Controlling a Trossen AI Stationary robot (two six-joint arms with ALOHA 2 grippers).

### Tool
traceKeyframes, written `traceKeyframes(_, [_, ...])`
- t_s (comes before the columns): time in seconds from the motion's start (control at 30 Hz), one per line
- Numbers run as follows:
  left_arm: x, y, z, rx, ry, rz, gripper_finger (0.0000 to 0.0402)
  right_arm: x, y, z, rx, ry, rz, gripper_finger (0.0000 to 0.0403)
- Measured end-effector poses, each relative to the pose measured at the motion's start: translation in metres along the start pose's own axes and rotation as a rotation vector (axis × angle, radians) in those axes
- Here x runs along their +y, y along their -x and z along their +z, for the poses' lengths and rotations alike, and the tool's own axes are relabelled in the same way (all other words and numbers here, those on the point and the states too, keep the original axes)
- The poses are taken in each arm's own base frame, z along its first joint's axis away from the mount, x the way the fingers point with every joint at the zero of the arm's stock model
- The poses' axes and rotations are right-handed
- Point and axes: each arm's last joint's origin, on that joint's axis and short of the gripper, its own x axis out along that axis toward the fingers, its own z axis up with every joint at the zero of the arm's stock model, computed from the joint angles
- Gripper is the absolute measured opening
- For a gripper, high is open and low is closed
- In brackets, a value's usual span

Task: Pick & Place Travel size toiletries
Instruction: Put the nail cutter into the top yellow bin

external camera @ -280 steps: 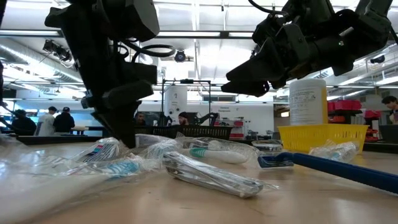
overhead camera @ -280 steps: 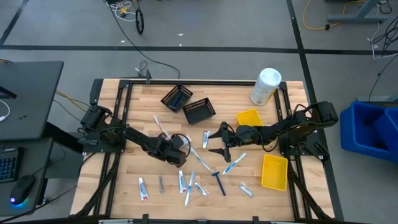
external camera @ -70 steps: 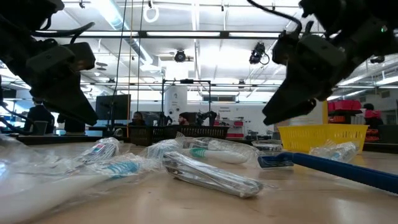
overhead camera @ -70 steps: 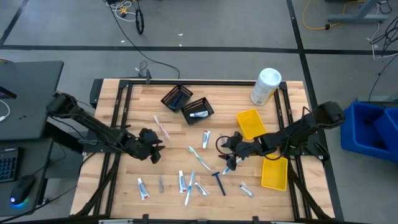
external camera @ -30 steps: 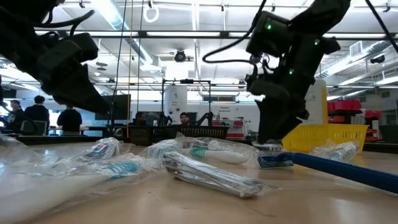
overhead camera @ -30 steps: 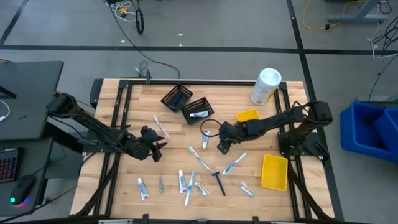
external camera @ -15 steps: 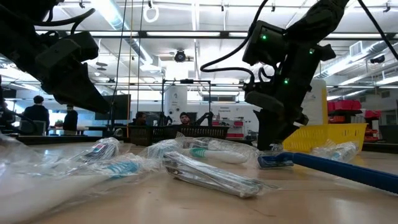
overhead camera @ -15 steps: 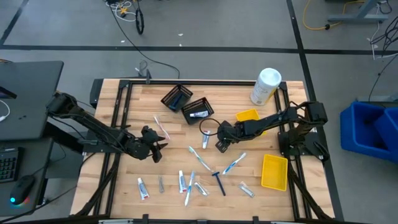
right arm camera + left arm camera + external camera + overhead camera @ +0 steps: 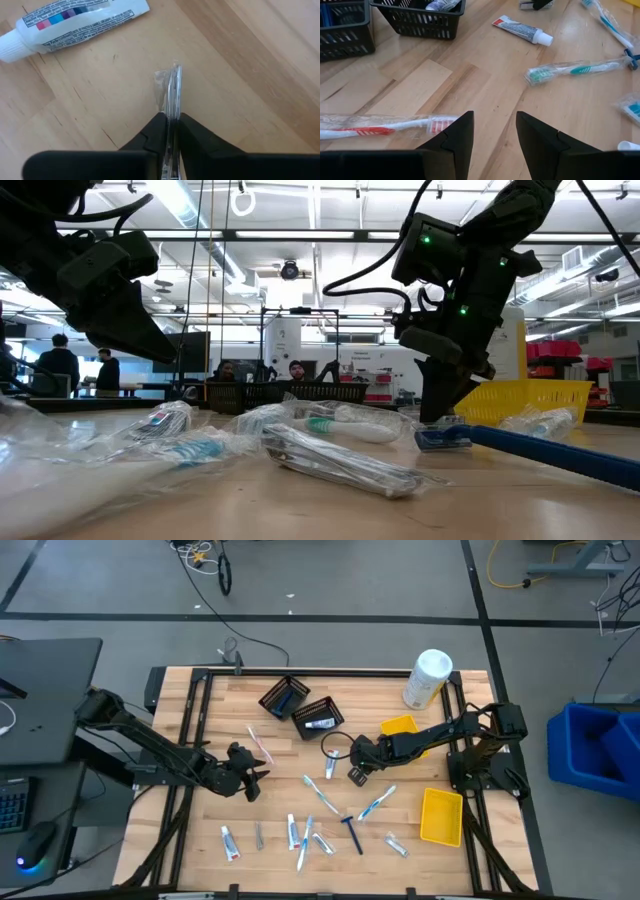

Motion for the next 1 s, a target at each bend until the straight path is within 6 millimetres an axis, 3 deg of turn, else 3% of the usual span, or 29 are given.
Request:
traceKeyframes(0.2, [0.0,0.0,0.0,0.0,0.0,0.0,0.0155,0.001,0.011,0.004,-0.01,0.022,0.021,0.0045])
traceKeyframes(0.43, [0.0,0.0,0.0,0.0,0.0,0.001,0.0155,0.002,0.057,0.022,-0.097,0.047,0.029,0.0045])
traceKeyframes(0.53, [0.0,0.0,0.0,0.0,0.001,0.001,0.0155,-0.006,0.083,0.023,-0.114,0.026,-0.026,0.0045])
traceKeyframes(0.73, [0.0,0.0,0.0,0.0,-0.004,0.001,0.0155,-0.037,0.121,0.002,-0.052,-0.08,-0.213,0.0045])
traceKeyframes(0.83, [0.0,0.0,0.0,0.001,-0.006,0.002,0.0155,-0.05,0.127,-0.011,-0.022,-0.163,-0.295,0.0047])
traceKeyframes(1.0, [0.0,0.0,0.0,0.001,-0.021,0.002,0.0155,-0.06,0.103,-0.031,-0.006,-0.222,-0.32,0.0048])
